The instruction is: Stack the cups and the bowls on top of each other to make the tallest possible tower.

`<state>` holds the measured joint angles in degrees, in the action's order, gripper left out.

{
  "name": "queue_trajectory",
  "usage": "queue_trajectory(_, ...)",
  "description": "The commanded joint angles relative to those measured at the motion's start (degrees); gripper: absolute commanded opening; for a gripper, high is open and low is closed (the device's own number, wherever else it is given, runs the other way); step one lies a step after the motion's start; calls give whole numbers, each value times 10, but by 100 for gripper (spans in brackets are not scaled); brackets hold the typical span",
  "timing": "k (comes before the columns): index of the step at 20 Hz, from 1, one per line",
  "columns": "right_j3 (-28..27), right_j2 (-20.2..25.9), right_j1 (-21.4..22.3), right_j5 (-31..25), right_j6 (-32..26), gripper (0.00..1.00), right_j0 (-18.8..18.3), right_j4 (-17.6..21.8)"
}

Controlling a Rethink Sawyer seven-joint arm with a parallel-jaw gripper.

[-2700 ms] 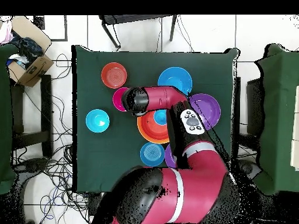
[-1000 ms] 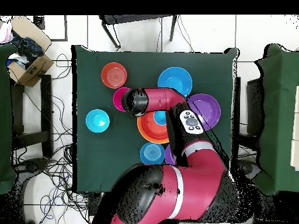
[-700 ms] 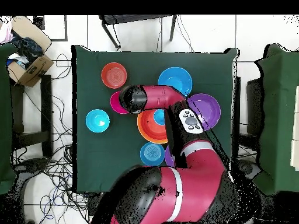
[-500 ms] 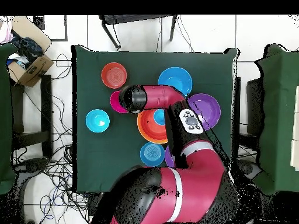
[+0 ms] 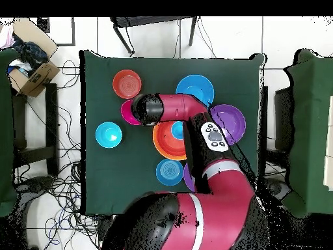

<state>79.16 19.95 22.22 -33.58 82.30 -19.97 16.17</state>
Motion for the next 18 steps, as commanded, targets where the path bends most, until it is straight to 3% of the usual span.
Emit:
queue_trajectory(1, 29, 14, 48, -85, 50, 0, 9, -32)
queue_trajectory(11, 34, 19, 90, -178, 33, 0, 3, -72)
queue_trajectory(18, 33, 21, 105, -231, -1, 0, -18, -78)
